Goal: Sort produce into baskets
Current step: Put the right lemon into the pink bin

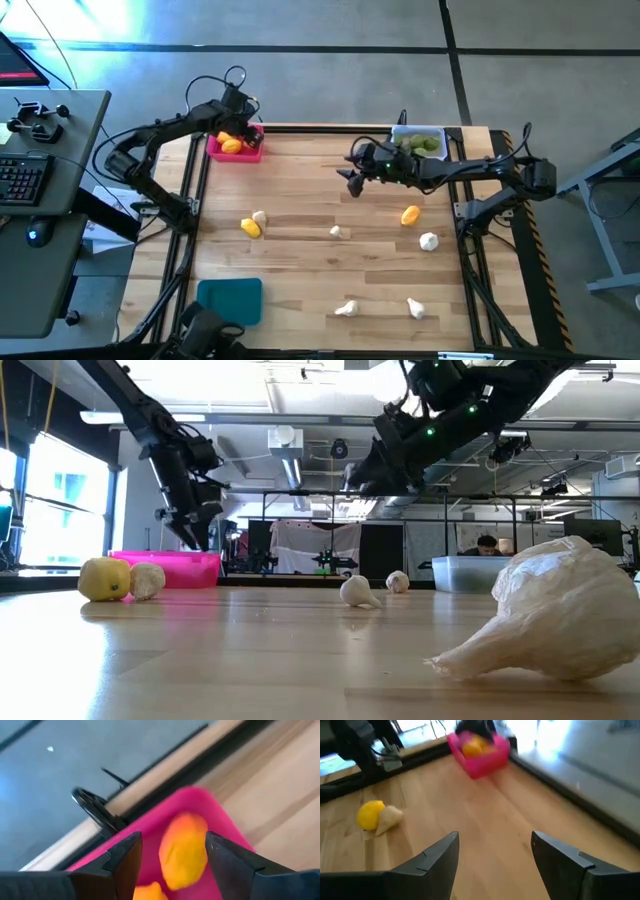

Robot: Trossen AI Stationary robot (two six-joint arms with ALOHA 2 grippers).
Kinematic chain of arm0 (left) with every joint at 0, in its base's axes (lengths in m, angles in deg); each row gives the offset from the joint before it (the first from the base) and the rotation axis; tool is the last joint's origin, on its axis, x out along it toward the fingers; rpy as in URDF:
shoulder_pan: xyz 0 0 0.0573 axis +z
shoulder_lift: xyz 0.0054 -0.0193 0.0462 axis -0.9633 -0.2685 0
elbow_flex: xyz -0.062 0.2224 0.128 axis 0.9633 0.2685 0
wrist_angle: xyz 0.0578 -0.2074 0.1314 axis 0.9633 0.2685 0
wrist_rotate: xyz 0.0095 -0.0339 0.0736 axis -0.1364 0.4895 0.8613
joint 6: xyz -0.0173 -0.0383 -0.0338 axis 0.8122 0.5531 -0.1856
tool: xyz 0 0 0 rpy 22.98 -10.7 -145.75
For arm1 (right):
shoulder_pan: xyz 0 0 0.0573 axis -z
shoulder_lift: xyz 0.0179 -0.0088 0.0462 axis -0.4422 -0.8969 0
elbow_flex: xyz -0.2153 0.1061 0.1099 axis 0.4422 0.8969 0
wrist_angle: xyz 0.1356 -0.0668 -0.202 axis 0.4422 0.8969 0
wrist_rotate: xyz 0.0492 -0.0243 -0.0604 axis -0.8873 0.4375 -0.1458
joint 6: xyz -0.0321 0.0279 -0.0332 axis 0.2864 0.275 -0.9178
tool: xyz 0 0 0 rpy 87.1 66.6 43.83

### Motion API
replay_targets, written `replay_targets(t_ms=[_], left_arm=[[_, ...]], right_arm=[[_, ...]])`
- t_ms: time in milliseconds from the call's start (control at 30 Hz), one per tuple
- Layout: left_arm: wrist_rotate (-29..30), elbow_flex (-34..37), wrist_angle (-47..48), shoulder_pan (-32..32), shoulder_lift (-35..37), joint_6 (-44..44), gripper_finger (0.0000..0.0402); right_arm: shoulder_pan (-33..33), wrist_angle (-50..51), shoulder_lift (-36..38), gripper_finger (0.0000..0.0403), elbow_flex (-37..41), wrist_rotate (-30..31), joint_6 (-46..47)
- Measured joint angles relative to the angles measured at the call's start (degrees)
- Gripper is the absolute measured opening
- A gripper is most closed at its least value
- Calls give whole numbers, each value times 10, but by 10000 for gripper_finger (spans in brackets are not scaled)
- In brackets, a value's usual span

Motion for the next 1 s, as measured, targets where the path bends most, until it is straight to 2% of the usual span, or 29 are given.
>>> replay_targets(t_ms=[100, 267, 367, 467, 533, 667, 1000], left_arm=[[0, 3, -27, -6, 22, 0, 182], [-26, 38, -120, -23, 73, -1, 139], [-62, 62, -173, -35, 101, 1, 118], [-98, 83, -208, -50, 123, 13, 105], [-127, 97, -228, -62, 136, 16, 99], [-156, 124, -266, -90, 152, 29, 95], [-153, 145, -297, -120, 153, 27, 95]], right_arm=[[0, 121, 11, 241, -26, 10, 55], [-16, 416, 18, 237, -101, 73, 142], [-31, 541, 18, 236, -135, 54, 224], [-38, 661, 18, 236, -153, -17, 385], [-44, 705, 18, 236, -153, -56, 484], [-77, 758, 18, 236, -138, -82, 622], [-138, 784, 17, 236, -70, -65, 877]])
